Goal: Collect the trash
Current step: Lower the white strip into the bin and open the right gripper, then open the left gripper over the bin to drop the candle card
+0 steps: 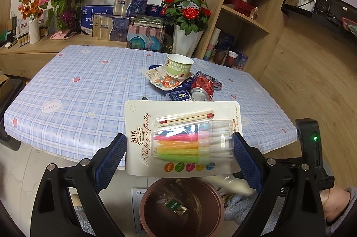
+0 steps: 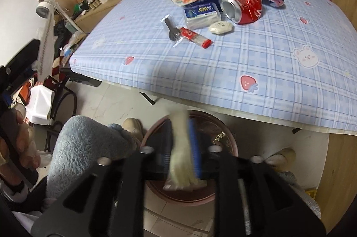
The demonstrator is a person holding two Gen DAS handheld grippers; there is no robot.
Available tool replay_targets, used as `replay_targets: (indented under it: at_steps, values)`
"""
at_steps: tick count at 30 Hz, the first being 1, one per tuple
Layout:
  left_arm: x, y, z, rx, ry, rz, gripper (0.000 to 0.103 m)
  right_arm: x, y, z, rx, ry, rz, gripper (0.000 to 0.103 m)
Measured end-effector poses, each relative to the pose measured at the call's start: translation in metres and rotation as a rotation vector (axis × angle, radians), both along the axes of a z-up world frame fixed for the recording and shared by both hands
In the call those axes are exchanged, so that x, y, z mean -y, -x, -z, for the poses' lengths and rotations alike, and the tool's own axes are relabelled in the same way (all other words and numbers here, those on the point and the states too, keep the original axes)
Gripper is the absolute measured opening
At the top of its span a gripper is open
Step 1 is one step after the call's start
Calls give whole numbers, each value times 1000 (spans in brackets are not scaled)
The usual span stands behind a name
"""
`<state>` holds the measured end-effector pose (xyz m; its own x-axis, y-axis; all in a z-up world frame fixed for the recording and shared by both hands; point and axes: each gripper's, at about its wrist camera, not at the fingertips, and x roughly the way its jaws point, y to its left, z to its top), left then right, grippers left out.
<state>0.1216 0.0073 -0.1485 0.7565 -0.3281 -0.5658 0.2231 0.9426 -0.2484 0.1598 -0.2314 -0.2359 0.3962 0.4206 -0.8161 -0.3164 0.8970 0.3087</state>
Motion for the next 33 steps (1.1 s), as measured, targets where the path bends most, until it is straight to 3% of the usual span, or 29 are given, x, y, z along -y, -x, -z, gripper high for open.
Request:
replay_targets:
  at_steps: [4,10,12,13,19,33]
  values:
    - [1,4,2,-3,-2,2,91,5,0,-11,47,5,31,31]
    - [8,9,5,-11,-16,22,91,19,-1,-31,161,68,106,69]
    - [12,9,6,-15,-24,36,91,24,0,-37,203,110,135,91]
    - [15,10,7,-14,-31,46,91,27,1,-41,231,132,158,94]
    - [31,14,13,-19,-74,99,91,47,1,-53,302,140,238,97]
    - [55,6,41,-150,-82,200,93,61,3,-46,287,136,281,97]
